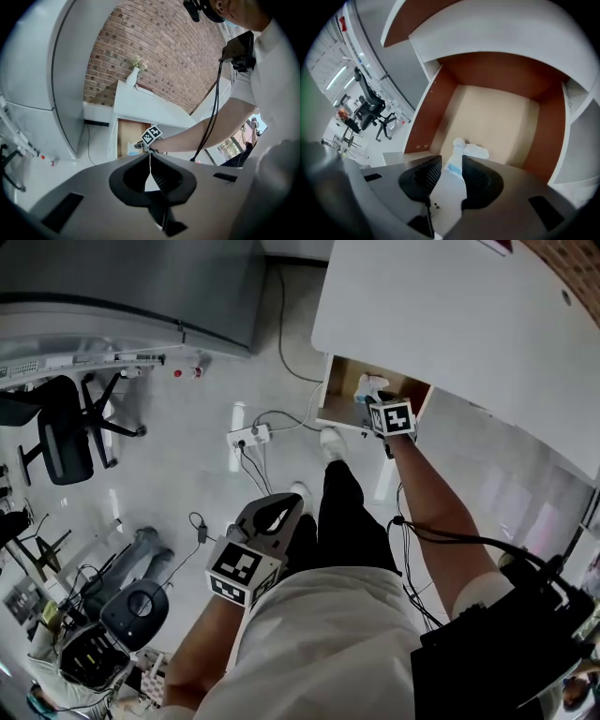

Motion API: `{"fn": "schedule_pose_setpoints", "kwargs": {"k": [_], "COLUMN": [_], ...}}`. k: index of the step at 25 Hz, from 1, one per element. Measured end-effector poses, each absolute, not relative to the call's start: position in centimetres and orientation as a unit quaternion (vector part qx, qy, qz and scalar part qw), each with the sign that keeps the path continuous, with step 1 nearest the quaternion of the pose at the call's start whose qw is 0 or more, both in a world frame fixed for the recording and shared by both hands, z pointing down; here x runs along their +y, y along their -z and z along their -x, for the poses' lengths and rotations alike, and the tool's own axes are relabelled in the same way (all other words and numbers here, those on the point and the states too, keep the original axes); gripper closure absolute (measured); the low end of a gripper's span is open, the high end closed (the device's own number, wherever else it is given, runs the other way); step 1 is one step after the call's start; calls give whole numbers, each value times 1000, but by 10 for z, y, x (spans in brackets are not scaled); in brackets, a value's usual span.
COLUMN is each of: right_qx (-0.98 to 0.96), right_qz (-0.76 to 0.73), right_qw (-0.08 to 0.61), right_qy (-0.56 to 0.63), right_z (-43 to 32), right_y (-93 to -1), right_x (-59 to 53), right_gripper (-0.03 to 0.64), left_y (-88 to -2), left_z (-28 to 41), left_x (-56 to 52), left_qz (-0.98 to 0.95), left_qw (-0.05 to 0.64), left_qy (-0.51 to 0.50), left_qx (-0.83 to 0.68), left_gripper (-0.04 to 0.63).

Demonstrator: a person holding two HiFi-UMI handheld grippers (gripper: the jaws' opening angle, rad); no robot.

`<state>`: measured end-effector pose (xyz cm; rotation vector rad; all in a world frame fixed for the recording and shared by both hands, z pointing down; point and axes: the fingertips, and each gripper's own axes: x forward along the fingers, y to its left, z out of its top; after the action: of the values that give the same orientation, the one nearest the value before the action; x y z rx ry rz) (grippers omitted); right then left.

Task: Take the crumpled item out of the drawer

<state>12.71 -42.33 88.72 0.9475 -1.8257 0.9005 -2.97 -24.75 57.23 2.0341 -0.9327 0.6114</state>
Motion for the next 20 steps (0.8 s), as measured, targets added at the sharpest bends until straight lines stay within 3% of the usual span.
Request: {"fn": "schedule_pose_setpoints", "kwargs": {"k": [9, 14, 20], "right_qx": [-695, -678, -686], "right_qz": [-377, -377, -366], "right_qw": [490, 510, 526], "right_qy": [-367, -371, -344], "right_z": [-128, -131, -136], "right_y": [-941, -953, -939], "right_x": [-440, -452, -454], "right_gripper": [459, 545, 581], "left_y": [-592, -602, -593], "left_z": [39, 43, 41], "left_x": [-256, -258, -259], "left_qz": [-780, -768, -766], "left_qw": [432, 444, 443], "left_qy": [-237, -233, -225], "left_qx": [-385, -398, -408], "left_gripper": [571, 571, 571]}}
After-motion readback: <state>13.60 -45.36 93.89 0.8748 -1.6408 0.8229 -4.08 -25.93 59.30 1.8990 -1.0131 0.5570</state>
